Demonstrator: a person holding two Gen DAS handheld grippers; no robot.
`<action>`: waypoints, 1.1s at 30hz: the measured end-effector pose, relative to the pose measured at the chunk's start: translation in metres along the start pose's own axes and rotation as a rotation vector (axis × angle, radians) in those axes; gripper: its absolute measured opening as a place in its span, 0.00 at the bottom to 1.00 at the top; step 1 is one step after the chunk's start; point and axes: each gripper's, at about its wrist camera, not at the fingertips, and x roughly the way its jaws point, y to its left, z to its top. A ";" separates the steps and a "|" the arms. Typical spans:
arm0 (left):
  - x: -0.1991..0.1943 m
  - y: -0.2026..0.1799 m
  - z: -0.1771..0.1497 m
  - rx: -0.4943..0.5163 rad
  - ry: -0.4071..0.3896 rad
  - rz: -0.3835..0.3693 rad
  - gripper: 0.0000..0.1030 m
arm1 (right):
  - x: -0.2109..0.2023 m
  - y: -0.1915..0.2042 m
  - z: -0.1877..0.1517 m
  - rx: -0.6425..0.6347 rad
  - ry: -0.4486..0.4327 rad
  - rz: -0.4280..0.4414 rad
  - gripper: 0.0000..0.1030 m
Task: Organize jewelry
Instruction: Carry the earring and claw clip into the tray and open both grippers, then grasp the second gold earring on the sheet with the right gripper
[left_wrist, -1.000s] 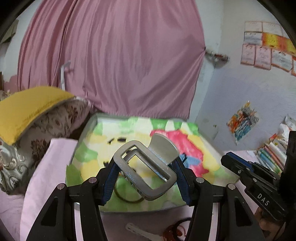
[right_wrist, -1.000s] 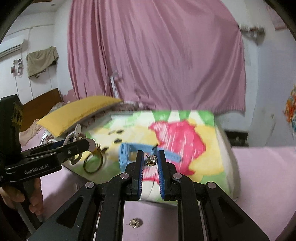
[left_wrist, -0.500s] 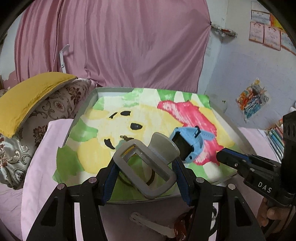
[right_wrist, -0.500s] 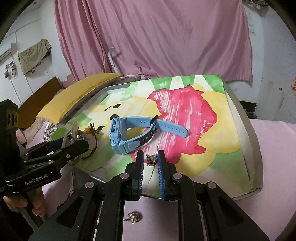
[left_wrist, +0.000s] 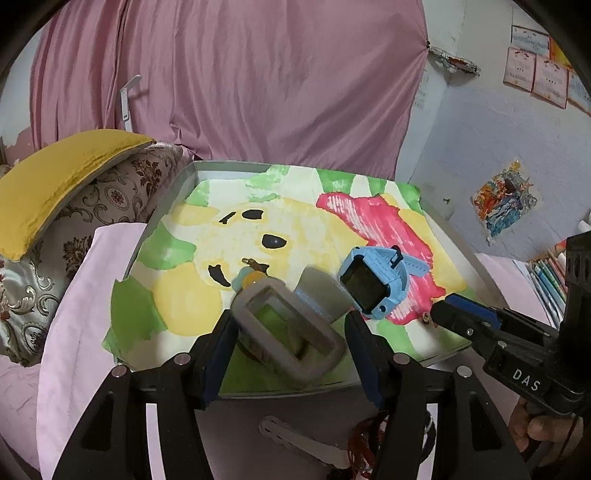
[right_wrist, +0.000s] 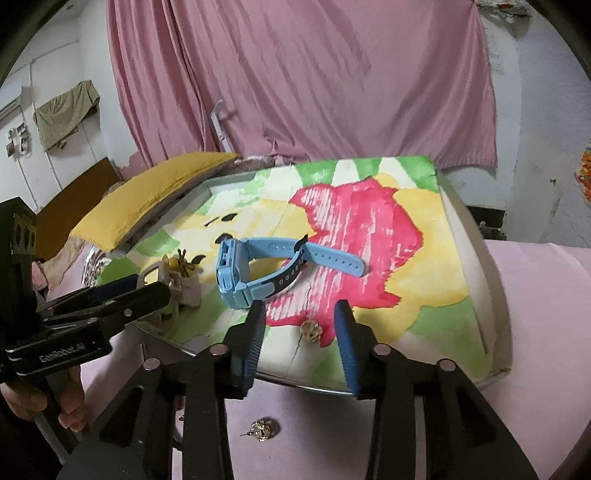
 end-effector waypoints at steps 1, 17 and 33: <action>-0.003 0.000 0.000 -0.005 -0.009 -0.005 0.62 | -0.002 -0.001 -0.001 0.003 -0.009 0.000 0.34; -0.074 0.002 -0.019 -0.030 -0.309 0.002 0.98 | -0.086 0.010 -0.018 -0.045 -0.352 -0.084 0.89; -0.116 -0.003 -0.052 0.074 -0.369 0.042 0.99 | -0.114 0.019 -0.041 -0.168 -0.344 -0.079 0.94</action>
